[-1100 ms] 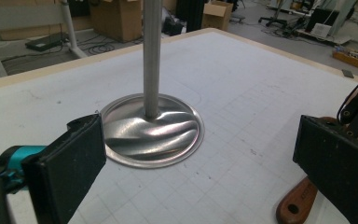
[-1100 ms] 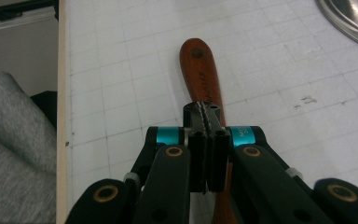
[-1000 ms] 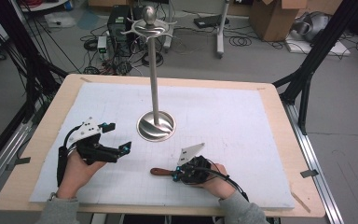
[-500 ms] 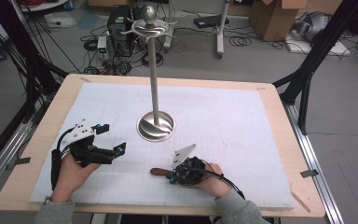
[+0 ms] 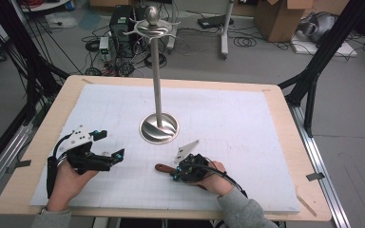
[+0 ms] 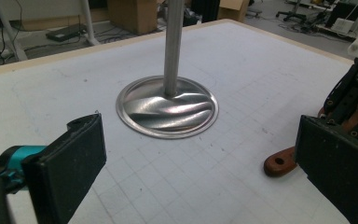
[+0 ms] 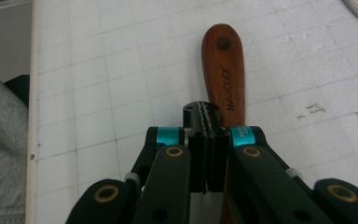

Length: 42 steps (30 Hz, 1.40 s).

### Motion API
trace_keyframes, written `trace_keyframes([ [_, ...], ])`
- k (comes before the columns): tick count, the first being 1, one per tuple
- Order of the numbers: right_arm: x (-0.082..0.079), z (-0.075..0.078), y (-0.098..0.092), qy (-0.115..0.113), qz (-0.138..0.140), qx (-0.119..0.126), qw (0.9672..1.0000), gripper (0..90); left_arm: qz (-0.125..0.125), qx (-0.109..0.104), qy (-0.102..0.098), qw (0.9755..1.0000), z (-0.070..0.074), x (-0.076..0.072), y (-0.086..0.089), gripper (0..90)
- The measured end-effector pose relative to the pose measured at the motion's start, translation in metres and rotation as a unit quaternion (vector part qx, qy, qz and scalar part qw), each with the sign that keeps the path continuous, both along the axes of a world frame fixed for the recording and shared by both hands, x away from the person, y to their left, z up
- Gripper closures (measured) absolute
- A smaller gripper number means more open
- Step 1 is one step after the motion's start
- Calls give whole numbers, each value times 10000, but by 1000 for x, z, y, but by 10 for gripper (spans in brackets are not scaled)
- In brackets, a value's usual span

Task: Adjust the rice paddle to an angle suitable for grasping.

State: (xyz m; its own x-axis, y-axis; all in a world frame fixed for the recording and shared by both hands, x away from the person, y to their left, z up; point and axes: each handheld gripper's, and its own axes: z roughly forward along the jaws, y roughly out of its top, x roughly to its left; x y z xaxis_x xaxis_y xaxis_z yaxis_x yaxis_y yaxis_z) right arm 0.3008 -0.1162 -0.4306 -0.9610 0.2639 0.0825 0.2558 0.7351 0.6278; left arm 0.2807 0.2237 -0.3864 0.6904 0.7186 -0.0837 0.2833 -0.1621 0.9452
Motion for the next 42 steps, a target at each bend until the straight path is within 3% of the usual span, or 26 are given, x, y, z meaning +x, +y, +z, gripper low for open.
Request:
trace_keyframes([
  [5,6,-1,-2,90,-30,69,9999,897,-18,-11,43,10000,-1,-2,2,30],
  [18,13,-1,-3,-69,-229,25,9997,897,20,66,96,9999,-6,-4,2,30],
  [23,18,-1,-6,27,-412,80,9991,897,-45,44,118,9999,-7,-4,2,30],
  [32,25,-1,-13,-36,-773,72,9970,897,-110,-13,-13,9999,-6,-7,2,30],
  [42,31,-1,-20,-131,-1134,23,9935,897,-62,24,57,10000,-8,-7,4,30],
])
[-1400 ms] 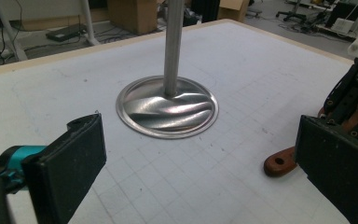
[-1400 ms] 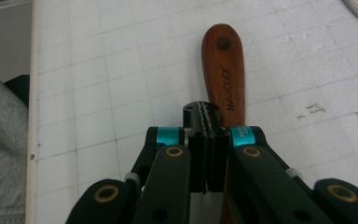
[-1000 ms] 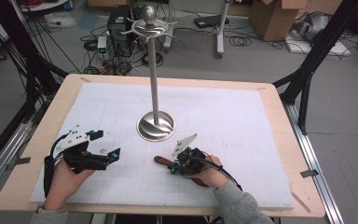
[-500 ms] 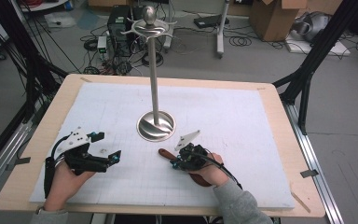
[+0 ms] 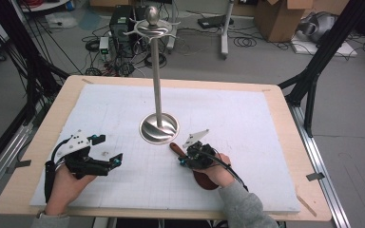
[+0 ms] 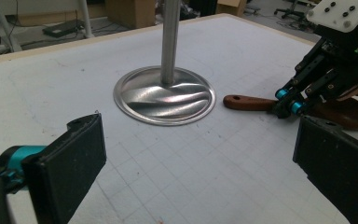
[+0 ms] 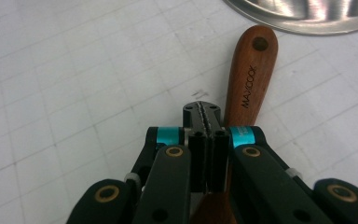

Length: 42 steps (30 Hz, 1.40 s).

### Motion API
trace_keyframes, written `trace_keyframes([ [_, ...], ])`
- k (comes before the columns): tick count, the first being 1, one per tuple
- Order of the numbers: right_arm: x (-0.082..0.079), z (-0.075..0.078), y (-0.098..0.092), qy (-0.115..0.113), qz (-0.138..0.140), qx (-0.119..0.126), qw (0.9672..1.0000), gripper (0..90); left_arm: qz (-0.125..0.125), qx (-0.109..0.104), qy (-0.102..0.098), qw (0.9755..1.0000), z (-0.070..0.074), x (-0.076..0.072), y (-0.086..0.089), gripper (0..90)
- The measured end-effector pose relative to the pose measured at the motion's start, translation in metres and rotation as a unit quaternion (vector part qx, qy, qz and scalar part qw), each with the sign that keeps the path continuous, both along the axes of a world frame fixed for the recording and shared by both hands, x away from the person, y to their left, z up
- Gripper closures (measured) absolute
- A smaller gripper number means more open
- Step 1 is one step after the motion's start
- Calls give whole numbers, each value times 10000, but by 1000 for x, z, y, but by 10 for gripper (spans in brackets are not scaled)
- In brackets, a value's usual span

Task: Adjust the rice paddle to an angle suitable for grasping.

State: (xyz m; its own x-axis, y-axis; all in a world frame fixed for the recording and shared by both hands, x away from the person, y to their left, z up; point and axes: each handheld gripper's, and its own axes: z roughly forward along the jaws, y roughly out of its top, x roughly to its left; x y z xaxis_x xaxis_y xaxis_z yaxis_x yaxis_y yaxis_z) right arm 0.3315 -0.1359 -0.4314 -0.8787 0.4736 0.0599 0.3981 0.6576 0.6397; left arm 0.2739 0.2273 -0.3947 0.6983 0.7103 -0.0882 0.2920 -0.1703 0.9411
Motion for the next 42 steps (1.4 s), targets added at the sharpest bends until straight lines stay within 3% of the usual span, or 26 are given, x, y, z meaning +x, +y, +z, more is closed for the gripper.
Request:
trace_keyframes([
  [11,-2,3,0,-55,-10,71,10000,895,2,24,7,10000,-1,1,-1,30],
  [17,-8,7,3,-346,-7,75,9994,893,41,16,37,10000,-1,3,-1,30],
  [22,-10,13,-2,-359,-145,169,9991,880,55,-5,17,10000,1,4,0,30],
  [30,-12,16,-6,-426,-319,245,9983,673,17,-15,32,10000,0,8,-2,30],
  [34,-10,18,-9,-317,-442,355,9979,574,-3,-14,56,10000,-1,10,-5,30],
  [42,-5,23,-17,-185,-815,253,9962,212,-13,11,71,10000,-1,10,-6,30],
])
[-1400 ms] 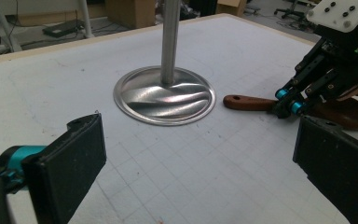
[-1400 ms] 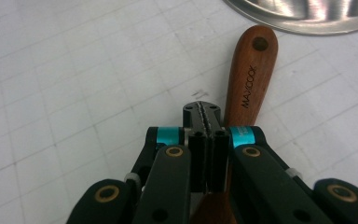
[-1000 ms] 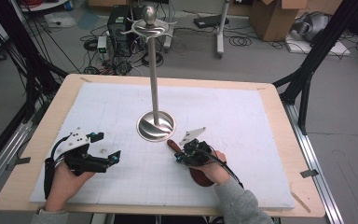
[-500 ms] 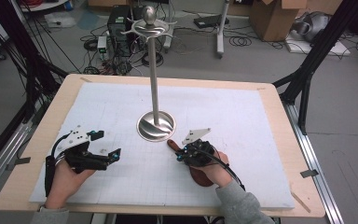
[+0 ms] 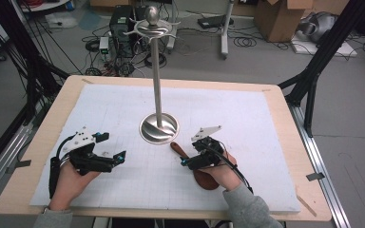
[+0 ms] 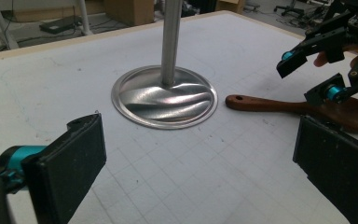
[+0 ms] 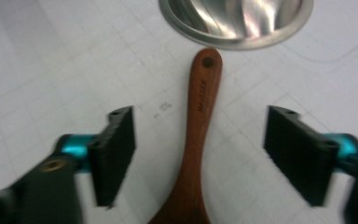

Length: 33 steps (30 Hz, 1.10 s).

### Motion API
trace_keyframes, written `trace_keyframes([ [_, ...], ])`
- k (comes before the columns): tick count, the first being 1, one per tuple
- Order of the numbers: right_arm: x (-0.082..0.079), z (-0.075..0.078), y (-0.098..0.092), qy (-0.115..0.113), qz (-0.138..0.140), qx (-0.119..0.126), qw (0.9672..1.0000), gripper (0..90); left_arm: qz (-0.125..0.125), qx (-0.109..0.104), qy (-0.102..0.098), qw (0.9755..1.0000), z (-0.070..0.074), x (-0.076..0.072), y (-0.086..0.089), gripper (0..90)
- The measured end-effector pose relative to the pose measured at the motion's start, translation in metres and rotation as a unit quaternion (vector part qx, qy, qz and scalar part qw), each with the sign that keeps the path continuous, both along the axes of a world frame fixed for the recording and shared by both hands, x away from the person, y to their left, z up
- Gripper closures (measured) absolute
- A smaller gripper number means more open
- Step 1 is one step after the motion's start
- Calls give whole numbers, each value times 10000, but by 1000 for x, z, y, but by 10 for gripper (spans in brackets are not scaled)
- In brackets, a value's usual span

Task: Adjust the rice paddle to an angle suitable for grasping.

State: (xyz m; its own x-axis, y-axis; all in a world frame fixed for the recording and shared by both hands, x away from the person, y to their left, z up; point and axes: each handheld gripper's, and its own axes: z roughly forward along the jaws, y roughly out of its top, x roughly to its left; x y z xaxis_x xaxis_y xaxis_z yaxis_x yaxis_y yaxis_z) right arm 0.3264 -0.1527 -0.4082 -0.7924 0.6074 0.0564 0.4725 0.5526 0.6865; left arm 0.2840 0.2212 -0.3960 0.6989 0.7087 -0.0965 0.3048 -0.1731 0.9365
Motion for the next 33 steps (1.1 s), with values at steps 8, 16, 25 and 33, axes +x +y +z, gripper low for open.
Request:
trace_keyframes([
  [8,4,-1,0,2,-118,-157,9998,79,59,-5,-10,10000,0,-3,5,30],
  [16,3,-3,1,87,43,-284,9996,80,15,14,24,10000,-1,-2,0,29],
  [25,5,-7,2,239,72,-392,9989,80,-3,22,74,10000,-4,2,-1,30],
  [33,6,-10,3,350,50,-478,9982,124,-37,39,73,10000,-3,-2,-3,30],
])
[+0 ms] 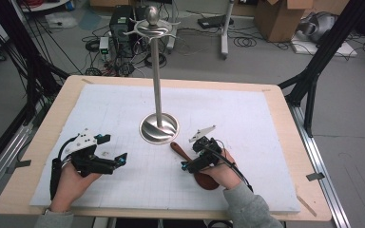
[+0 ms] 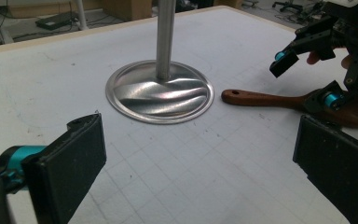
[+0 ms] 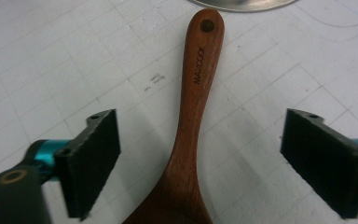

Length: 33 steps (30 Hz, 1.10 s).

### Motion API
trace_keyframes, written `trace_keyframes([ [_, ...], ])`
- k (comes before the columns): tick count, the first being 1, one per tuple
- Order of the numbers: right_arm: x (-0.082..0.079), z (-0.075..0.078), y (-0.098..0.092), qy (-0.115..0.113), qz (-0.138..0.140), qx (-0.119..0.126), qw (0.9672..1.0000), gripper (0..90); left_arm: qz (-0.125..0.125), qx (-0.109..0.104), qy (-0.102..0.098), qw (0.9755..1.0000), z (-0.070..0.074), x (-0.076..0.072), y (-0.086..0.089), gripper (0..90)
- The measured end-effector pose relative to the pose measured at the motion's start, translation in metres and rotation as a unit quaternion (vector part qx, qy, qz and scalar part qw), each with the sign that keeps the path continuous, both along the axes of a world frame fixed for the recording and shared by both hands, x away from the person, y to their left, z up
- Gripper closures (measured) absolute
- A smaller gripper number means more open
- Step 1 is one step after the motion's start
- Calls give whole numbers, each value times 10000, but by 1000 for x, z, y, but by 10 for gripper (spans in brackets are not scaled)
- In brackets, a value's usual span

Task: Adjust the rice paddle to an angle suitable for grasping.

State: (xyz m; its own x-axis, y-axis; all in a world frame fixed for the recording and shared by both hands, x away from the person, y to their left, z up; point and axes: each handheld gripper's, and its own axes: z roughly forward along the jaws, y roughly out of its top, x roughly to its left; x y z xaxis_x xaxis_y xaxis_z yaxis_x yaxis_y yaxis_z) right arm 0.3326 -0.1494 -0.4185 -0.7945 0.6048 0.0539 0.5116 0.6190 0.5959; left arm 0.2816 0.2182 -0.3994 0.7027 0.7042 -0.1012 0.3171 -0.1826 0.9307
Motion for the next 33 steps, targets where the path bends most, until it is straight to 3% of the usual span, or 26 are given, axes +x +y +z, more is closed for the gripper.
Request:
trace_keyframes([
  [21,3,-8,2,188,-46,-305,9993,233,-35,12,-19,10000,0,1,-2,30],
  [33,3,-7,3,81,-86,-432,9990,298,-47,2,-17,10000,0,0,0,30],
])
